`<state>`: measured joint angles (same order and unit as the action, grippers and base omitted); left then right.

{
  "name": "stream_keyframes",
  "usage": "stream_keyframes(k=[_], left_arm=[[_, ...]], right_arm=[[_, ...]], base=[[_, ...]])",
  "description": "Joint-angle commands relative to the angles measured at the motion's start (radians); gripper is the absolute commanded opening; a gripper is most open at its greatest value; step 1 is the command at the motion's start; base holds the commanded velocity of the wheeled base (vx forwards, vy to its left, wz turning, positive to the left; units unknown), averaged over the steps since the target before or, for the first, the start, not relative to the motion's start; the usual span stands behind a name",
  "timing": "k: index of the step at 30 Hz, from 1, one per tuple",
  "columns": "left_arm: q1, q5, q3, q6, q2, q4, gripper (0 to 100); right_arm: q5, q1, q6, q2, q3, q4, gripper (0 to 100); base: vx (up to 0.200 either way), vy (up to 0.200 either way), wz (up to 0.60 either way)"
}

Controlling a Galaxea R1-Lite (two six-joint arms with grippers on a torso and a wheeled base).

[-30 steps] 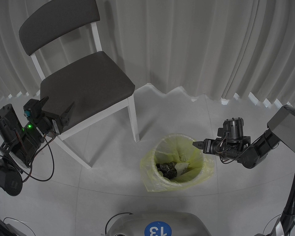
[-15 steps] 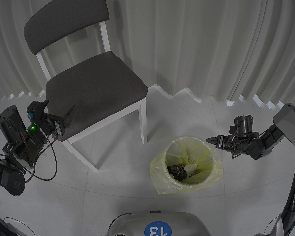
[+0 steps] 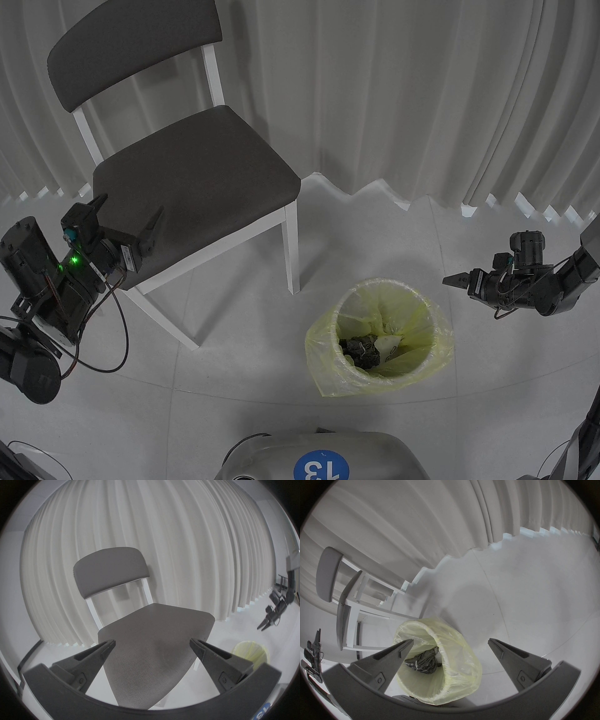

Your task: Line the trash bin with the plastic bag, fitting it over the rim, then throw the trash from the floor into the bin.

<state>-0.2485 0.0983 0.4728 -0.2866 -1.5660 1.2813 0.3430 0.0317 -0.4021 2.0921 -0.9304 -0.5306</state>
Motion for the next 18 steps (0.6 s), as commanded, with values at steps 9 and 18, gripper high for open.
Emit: stream_keyframes(k=[9, 18], left_arm=[[0.0, -0.094, -0.029, 0.043, -0.057, 0.145, 100], [0.008, -0.112, -0.052, 0.076, -0.06, 0.197, 100]], right_arm=[[0.002, 0.022, 0.042, 0.036, 0.018, 0.004, 100], [0.002, 0.013, 0.106, 0.101, 0.035, 0.009, 100]], base=[[0.044, -0.156, 0.0], [0.022, 0.0, 0.0]])
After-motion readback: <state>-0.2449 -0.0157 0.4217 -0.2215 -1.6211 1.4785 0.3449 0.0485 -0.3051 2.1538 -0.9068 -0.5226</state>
